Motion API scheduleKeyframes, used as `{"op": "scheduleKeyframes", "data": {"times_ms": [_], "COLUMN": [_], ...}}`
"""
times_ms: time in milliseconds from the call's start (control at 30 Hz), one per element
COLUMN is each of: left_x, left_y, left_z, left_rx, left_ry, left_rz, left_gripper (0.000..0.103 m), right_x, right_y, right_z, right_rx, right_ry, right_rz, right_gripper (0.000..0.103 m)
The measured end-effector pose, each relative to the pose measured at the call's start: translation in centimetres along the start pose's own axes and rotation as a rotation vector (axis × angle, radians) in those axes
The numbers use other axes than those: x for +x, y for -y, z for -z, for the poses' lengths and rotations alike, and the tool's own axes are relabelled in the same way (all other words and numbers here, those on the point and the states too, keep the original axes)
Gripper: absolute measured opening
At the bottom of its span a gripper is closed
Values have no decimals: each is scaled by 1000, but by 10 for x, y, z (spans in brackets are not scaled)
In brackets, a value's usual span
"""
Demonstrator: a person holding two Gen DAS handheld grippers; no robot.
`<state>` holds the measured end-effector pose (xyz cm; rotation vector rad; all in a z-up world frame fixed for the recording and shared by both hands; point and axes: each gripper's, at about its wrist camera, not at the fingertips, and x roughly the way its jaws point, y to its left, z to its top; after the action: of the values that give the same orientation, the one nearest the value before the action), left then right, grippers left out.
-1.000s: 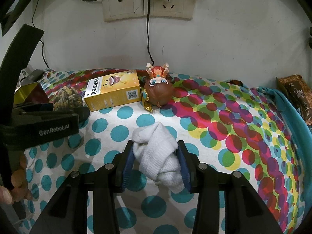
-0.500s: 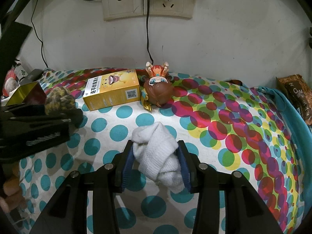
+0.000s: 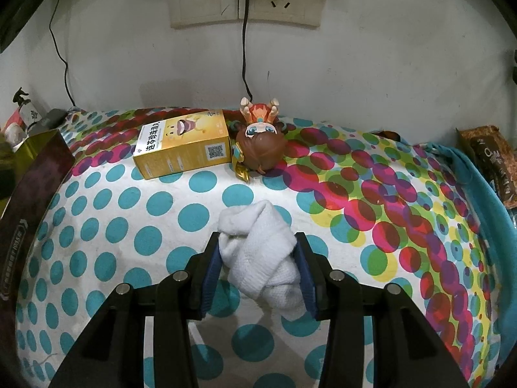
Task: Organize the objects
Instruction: 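Grasp the braided rope ball with the left gripper and lift it, then carry the rope ball into the gold tray and open the left gripper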
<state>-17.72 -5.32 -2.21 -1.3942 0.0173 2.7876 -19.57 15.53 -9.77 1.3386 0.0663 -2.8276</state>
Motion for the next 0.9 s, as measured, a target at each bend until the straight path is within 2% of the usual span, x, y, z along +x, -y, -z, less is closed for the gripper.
{"op": "scheduleKeyframes", "data": {"times_ms": [200, 333, 667, 900], "left_x": [-7, -1, 30, 38], "left_y": [-51, -80, -104, -111], "left_z": [14, 25, 43, 47], "left_rx": [-77, -145, -218, -237], "left_ry": [-24, -51, -134, -138], "left_rz": [-53, -45, -8, -16], "left_gripper": [56, 56, 56, 57], "right_x": [0, -1, -3, -1], "right_y": [-1, -3, -2, -5], "right_z": [4, 2, 3, 1], "right_rx": [-7, -15, -19, -23], "right_ry": [-6, -8, -9, -10], "right_rz": [12, 25, 31, 39], "right_gripper": [41, 41, 41, 41]}}
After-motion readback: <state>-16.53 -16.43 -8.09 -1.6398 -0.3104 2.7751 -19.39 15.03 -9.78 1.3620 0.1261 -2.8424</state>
